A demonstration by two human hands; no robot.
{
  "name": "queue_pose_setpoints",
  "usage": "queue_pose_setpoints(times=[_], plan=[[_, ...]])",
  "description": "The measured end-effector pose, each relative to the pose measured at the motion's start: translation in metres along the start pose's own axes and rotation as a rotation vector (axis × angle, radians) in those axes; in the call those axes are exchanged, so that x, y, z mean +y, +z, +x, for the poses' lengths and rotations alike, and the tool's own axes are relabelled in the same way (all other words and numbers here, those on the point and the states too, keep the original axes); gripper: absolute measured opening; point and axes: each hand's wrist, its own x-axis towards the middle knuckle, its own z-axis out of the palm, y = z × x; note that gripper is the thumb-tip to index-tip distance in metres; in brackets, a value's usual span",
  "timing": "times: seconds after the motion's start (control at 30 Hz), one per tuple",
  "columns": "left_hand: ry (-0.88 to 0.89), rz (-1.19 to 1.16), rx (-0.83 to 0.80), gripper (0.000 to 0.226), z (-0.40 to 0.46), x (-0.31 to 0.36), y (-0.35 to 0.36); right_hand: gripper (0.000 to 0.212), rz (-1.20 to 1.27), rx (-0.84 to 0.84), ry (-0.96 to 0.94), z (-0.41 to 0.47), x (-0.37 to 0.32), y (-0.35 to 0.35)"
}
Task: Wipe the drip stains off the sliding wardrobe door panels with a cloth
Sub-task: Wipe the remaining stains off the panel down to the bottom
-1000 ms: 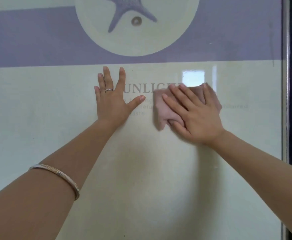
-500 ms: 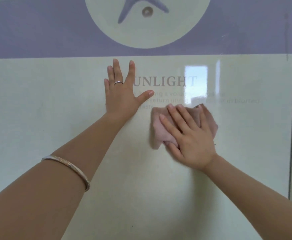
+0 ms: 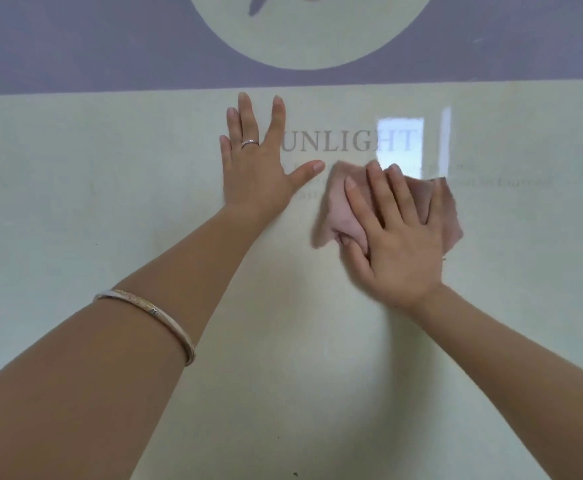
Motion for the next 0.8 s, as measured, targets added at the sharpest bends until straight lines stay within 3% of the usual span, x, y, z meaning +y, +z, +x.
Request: queue_pose_setpoints(times=[0.03,0.13,0.17,0.23,0.33,0.4,0.43,0.47,0.57,0.63,0.7,0.8], plan=[[0.002,0.002,0.006,0.092,0.001,-0.001,0.0,0.061,0.035,-0.027,-0.07,-0.007,-0.015,0.005],[0.002,0.007,0.015,0.092,-0.001,-0.004,0.0,0.063,0.174,-0.248,-0.653,-0.039,-0.02,0.003],[0.004,0.007,0.017,0.092,0.0,-0.004,0.0,0.062,0.195,-0.283,-0.745,-0.04,-0.003,-0.003],[0.003,0.004,0.011,0.092,-0.001,-0.003,-0.001,0.061,0.13,-0.241,-0.668,-0.03,0.03,-0.013],[-0.001,-0.014,0.015,0.092,-0.001,-0.002,-0.001,0.061,-0.031,-0.077,-0.21,0.009,0.064,-0.015],[0.0,-0.018,0.015,0.092,-0.001,-0.002,0.0,0.062,-0.036,0.024,0.12,0.028,0.046,-0.007],[0.0,-0.014,0.014,0.092,0.0,-0.001,0.0,0.063,-0.026,0.05,0.185,0.03,0.029,-0.002],[-0.004,-0.008,0.014,0.092,-0.001,-0.001,0.002,0.063,-0.009,0.045,0.122,0.023,0.013,0.001],[-0.003,-0.009,0.016,0.092,-0.001,-0.002,0.0,0.062,0.087,-0.167,-0.5,-0.029,-0.008,-0.004],[-0.002,-0.014,0.013,0.092,-0.001,-0.002,-0.002,0.06,0.146,-0.256,-0.657,-0.049,0.012,-0.014],[-0.002,-0.014,0.006,0.092,-0.001,-0.001,-0.003,0.057,0.105,-0.207,-0.547,-0.047,0.037,-0.016],[-0.008,-0.01,0.007,0.092,-0.001,0.0,-0.002,0.058,0.012,-0.074,-0.159,-0.015,0.05,-0.017]])
